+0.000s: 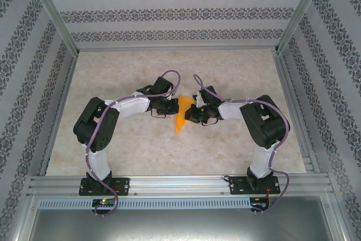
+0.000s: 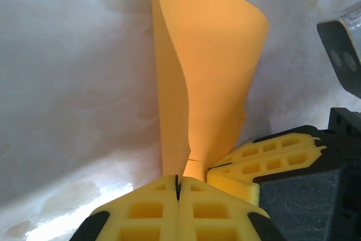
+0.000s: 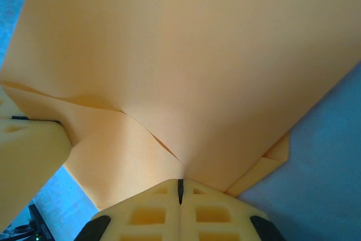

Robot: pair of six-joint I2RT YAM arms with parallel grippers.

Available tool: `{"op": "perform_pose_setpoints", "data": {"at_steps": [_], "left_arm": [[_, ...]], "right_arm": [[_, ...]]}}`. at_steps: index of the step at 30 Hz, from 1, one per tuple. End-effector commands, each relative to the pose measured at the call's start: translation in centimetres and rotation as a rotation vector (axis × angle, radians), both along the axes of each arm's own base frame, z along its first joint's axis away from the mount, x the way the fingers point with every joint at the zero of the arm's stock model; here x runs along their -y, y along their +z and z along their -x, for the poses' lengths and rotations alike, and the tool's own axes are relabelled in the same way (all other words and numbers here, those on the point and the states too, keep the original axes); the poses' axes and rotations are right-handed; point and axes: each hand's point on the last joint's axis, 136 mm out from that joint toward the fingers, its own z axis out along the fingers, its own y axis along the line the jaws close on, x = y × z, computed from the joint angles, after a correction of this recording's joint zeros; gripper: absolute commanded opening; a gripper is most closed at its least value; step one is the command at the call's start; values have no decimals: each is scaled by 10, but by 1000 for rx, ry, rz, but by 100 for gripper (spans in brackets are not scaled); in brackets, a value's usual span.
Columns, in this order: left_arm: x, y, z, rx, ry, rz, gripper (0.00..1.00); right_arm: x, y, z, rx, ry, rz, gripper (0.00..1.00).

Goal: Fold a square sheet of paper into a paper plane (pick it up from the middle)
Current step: Fold the wing for the fifth time at the center of the table.

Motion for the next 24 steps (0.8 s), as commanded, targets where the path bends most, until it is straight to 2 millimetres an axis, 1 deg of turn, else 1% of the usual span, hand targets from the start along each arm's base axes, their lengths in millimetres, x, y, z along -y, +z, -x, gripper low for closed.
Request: {"op": "perform_pose_setpoints", "data": {"at_steps": [1, 9, 15, 24], "left_arm": [[14, -1, 2, -19, -35, 37, 6], [34, 1, -2, -55, -25, 147, 6], [38, 5, -7, -52, -11, 174, 6], [43, -4, -12, -70, -3, 183, 7]], "right_arm": [[23, -26, 12, -70, -41, 97, 0], [22, -26, 12, -65, -44, 85, 0], [22, -27, 12, -64, -46, 79, 0], [20, -26, 12, -55, -44, 65, 0]]}}
